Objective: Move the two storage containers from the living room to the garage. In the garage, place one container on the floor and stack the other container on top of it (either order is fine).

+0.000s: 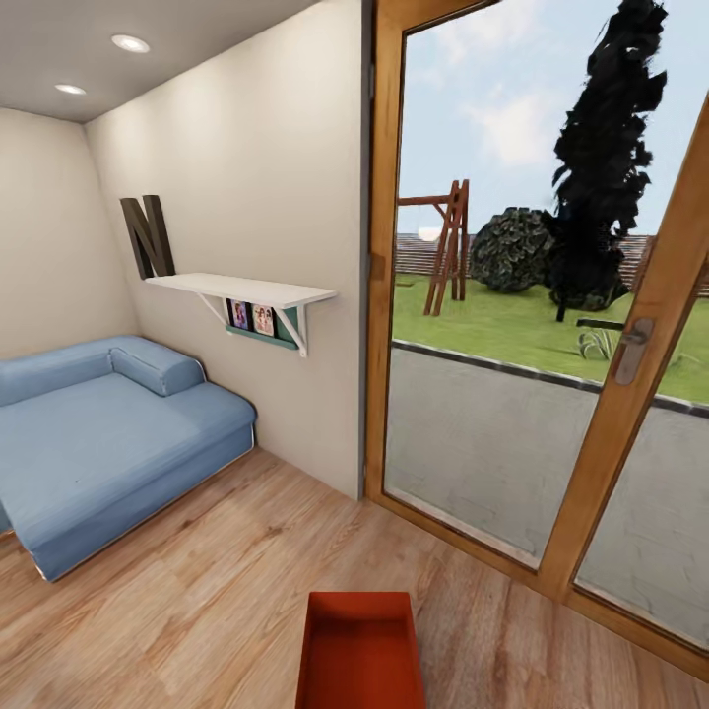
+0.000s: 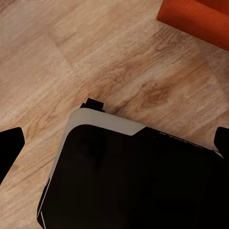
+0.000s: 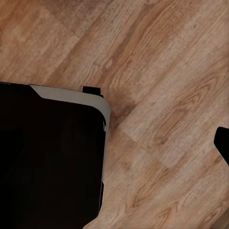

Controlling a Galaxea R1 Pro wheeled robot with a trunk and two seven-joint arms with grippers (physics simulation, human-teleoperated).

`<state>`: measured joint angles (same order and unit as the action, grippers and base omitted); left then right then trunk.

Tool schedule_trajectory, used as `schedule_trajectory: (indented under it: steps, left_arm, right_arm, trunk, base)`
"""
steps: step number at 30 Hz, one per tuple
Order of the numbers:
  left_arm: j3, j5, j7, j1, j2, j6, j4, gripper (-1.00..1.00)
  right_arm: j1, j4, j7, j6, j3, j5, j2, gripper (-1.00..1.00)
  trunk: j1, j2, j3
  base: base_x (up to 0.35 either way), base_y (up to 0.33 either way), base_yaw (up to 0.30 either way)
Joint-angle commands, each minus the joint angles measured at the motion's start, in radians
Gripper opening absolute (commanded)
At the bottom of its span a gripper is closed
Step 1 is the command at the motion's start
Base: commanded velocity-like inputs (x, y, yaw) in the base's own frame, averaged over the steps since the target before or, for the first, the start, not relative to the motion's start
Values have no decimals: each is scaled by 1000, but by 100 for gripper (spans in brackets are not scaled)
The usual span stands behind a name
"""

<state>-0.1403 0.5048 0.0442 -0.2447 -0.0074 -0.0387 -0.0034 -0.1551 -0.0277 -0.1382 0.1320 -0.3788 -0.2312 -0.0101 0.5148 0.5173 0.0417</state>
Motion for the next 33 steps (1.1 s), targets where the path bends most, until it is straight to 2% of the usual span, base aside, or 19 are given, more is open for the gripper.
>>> schedule_trajectory:
  steps: [1,13,27,33]
  left_arm:
    - [-9,8,3,-1,0,-3,0,100]
    - [-7,8,5,-1,1,-3,0,100]
    - [-7,8,9,-1,1,-3,0,100]
    - [-7,8,9,-1,1,-3,0,100]
  right_arm:
    - [-2,-3,-1,5,-9,-10,-1,100]
    - [-1,-3,-1,5,-11,-10,0,100]
    - [-1,-3,-1,2,-11,-10,-1,100]
    - [-1,-3,-3,5,-11,-10,0,100]
  trunk:
    - [0,2,2]
    - [0,2,2]
    - [0,2,2]
    - [0,2,2]
  base:
    - [0,0,-4]
    - [0,-117,-1]
    - [0,-46,0]
    - [0,-4,141]
